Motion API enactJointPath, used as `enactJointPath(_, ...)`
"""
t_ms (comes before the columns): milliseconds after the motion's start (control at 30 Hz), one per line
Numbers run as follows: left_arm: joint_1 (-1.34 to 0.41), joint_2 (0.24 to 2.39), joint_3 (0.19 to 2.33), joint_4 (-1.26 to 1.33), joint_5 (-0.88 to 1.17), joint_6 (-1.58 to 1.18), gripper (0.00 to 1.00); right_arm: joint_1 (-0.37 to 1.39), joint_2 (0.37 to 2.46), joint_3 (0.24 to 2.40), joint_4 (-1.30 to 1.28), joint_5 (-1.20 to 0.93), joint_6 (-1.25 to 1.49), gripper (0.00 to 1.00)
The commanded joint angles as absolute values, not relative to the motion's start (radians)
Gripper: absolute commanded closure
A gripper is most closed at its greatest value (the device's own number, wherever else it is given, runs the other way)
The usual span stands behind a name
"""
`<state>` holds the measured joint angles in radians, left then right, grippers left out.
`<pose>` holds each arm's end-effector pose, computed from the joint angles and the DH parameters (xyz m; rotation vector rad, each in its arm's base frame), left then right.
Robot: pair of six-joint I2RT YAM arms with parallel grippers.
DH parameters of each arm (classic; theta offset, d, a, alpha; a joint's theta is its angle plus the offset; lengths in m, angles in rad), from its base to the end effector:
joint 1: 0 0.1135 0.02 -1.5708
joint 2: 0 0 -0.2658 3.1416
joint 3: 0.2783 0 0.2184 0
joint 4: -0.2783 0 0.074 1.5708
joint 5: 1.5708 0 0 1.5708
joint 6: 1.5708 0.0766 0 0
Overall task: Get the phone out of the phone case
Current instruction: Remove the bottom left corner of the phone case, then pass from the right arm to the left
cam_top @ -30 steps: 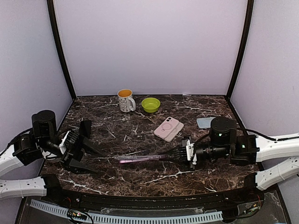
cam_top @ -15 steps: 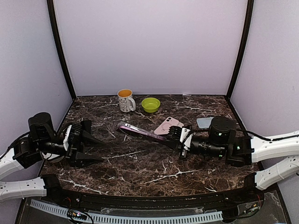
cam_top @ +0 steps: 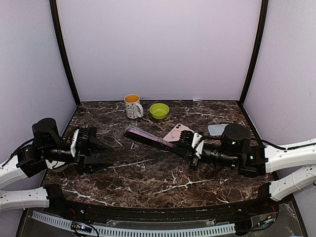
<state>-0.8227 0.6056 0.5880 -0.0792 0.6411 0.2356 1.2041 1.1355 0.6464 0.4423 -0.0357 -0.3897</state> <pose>0.0666 -0.1391 0.3080 1.2762 1.1864 -0.9684 0.0949 0.2548 0.3018 -1.2051 1.1382 0.6535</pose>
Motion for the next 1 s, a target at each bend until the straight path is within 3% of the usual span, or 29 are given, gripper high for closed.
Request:
enactJointPath(0, -0.822, 0.608, 0.571, -0.034, 0.634, 0.216, 0.53, 1.204, 1.117, 0.643, 0.586, -0.027, -0.354, 1.00)
enactJointPath(967, -0.921, 0.651, 0.547, 0.169, 0.644, 0.237, 0.57, 1.204, 1.103, 0.627, 0.531, -0.255, -0.368, 1.00)
